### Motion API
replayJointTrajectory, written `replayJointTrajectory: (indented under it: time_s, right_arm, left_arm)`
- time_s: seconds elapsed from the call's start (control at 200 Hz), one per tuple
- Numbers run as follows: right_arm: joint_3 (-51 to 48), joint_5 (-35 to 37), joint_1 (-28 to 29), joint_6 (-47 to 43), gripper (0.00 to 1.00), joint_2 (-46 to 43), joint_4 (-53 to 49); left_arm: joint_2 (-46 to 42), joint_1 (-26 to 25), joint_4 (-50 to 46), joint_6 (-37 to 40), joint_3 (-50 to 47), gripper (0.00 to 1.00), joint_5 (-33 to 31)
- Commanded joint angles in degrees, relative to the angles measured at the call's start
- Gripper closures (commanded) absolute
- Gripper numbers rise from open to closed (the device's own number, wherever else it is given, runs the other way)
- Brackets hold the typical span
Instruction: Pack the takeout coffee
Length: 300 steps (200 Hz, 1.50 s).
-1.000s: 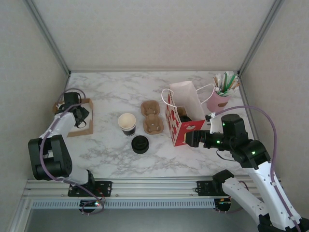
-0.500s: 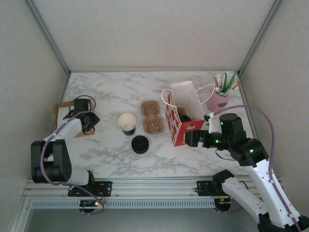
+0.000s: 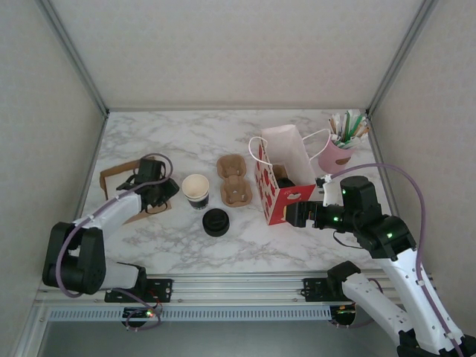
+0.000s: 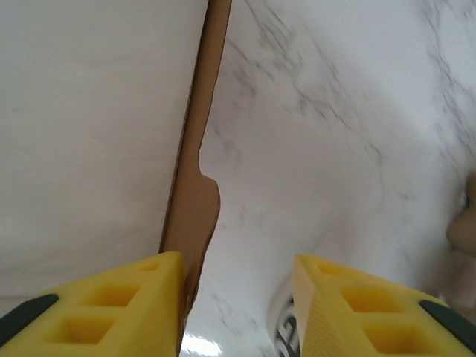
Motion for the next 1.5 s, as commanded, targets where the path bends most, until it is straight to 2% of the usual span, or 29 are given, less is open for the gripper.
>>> replayJointTrajectory:
  time_s: [0.0,0.1,0.235,0.32,0.561,0.891,1.187,1.497]
  right_arm:
    - [-0.78,-1.53,0.54,0.04,0.01,-0.05,-0.25]
    - [-0.34,-2.07,0.61,-0.09,0.01,0.56,-0.14]
    - [0.7,-2.5,0.58,-0.5,0.01,1.41,-0.21]
    - [1.16,-2.95,0.76,-0.7,0.01,1.78,0.2]
    - [2.29,-0.54,5.37,-1.33,0.01,3.07,1.15]
    - [1.87,8.54,15.69,-1.67,0.01,4.58,3.56]
    - [1.95,13.98,22.97,-1.16,0.01,8.33,5.2]
    - [2.21,15.73,25.79,-0.87,0.01,10.59,6.06]
  left_arm:
    - [-3.74,-2.07,-1.03,-3.25,-0.65,0.55,-0.45]
    - [-7.0,-0.67,-5.14,-2.03,1.8,0.49,-4.36]
    - [-8.92,4.95,-8.63,0.7,5.54,0.35,-5.51]
    - [-7.96,8.55,-10.09,2.93,7.35,0.33,-6.37]
    - [-0.82,14.66,-9.92,7.25,9.5,0.36,-8.19]
    - [8.38,17.96,-7.05,9.13,10.98,0.42,-7.52]
    - [15.38,18.31,-5.54,10.63,12.21,0.47,-5.78]
    - [22.44,18.22,-2.45,10.46,11.61,0.49,-3.73]
